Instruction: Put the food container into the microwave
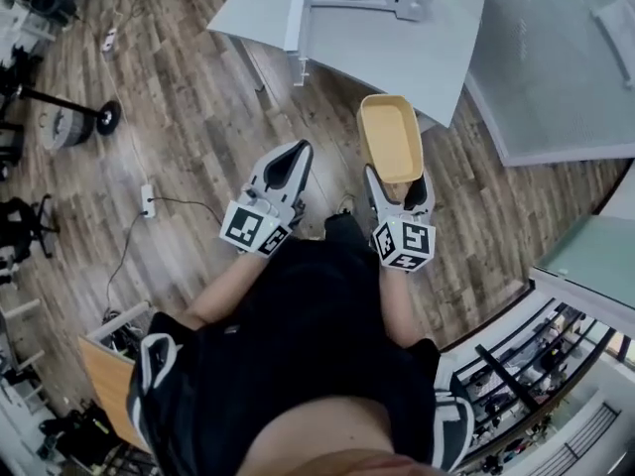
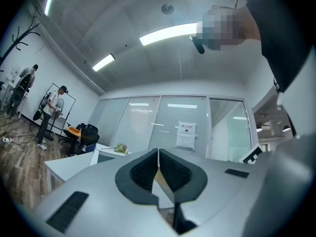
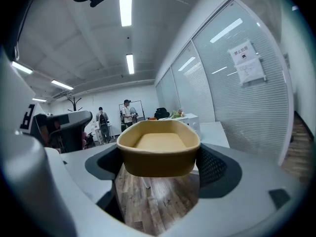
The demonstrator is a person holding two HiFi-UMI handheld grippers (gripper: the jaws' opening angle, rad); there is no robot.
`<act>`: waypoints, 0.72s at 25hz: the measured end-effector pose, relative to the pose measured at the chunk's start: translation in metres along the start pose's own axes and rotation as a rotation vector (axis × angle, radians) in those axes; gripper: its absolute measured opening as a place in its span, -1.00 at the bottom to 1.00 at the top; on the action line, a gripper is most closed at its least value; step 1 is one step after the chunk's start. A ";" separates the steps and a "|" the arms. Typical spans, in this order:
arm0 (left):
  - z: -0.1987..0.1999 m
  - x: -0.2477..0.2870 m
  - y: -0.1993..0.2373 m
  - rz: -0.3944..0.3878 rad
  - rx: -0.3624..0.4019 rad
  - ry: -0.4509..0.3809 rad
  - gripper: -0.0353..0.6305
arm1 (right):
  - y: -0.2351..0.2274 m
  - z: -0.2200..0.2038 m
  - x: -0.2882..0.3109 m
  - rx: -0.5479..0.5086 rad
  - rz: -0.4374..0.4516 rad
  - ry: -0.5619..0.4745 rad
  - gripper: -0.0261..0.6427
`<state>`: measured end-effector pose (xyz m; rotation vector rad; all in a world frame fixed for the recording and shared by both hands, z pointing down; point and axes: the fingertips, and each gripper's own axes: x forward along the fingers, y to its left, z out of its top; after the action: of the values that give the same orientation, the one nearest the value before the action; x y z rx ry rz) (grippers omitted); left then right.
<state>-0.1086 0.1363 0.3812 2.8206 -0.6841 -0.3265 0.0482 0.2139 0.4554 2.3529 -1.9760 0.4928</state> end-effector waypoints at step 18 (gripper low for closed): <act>-0.007 0.208 0.074 0.121 0.025 -0.043 -0.80 | -0.123 0.042 0.236 -0.056 0.107 0.090 0.50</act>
<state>0.0421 -0.0249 0.3732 2.7875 -0.8692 -0.3601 0.2103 0.0031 0.4981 2.1622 -2.0547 0.5311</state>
